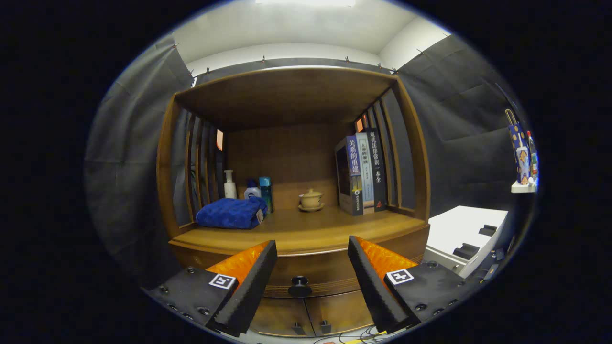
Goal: Pull open the drawer, take out the items inside it, and place them on the countertop above the cabinet.
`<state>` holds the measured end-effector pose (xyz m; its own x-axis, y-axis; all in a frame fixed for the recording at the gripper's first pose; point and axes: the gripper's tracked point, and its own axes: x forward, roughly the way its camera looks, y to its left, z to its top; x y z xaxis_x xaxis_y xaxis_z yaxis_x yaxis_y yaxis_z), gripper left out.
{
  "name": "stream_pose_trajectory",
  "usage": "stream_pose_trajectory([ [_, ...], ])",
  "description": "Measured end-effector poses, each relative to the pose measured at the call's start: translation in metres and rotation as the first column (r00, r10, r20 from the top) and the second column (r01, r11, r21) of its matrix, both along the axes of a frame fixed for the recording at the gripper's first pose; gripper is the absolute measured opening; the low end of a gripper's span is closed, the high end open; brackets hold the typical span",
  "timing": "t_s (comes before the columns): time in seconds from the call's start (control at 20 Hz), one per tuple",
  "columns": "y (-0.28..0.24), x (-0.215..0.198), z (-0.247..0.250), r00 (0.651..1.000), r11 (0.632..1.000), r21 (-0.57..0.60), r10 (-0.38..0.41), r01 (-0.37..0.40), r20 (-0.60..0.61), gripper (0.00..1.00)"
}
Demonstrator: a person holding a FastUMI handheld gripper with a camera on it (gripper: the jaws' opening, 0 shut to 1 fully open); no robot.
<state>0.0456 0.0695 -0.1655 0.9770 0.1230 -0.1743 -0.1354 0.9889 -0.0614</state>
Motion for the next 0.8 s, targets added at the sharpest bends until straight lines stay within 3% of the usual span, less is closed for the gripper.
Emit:
stream_pose_trajectory([
  [0.55,0.006,0.030,-0.102,0.984,0.997,-0.072,0.023,-0.037,-0.177,0.99],
  [0.8,0.002,0.043,-0.122,0.978,0.997,-0.065,0.016,-0.030,-0.209,0.74],
])
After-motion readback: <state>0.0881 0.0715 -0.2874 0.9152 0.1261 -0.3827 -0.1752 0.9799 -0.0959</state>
